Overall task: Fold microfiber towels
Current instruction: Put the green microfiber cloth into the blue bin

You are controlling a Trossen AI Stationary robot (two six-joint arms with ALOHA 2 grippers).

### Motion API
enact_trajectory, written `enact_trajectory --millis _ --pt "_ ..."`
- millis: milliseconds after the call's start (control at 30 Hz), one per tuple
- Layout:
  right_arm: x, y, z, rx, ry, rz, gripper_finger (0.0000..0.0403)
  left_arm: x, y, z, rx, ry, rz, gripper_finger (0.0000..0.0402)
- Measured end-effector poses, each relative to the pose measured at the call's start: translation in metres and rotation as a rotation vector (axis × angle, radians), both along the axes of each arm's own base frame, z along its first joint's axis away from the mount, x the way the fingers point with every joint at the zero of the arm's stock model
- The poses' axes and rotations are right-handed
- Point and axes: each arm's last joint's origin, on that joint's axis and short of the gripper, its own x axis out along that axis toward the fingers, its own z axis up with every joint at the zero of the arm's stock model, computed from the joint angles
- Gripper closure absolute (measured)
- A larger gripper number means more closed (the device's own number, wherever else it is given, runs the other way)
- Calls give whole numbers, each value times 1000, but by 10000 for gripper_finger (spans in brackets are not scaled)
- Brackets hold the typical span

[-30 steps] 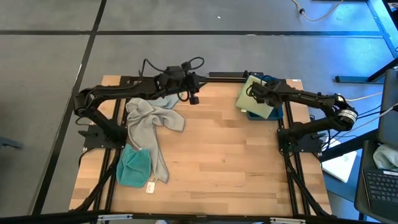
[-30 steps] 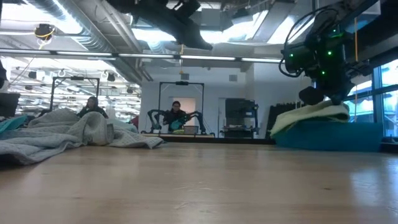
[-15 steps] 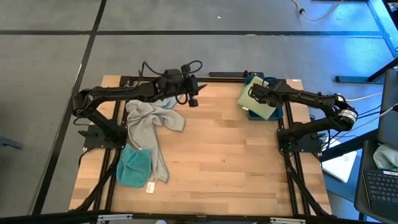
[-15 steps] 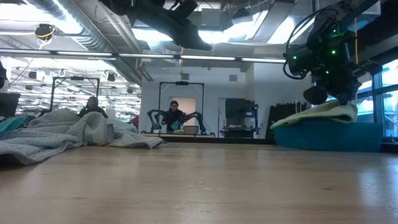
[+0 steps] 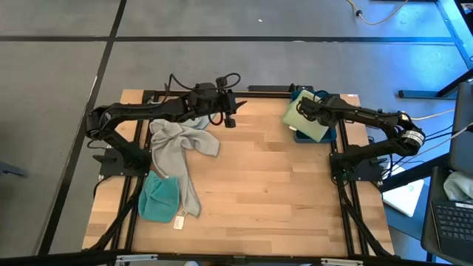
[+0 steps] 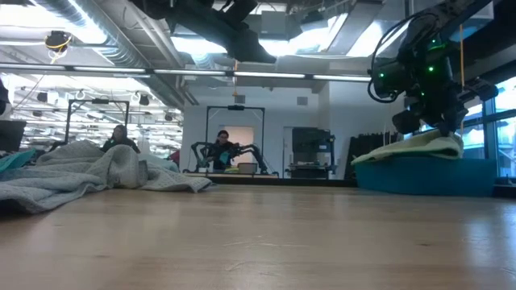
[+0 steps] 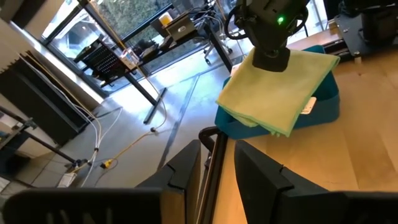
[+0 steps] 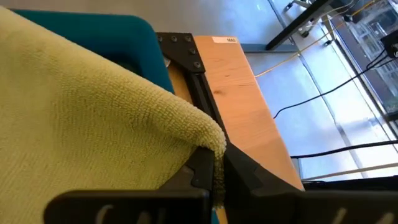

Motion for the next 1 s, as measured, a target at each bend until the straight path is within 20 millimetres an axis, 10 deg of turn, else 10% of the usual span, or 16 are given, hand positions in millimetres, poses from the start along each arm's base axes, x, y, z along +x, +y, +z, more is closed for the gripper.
enact_trajectory --millis 1000 --pt "5 11 -5 397 9 262 295 4 -12 -2 -6 18 -37 312"
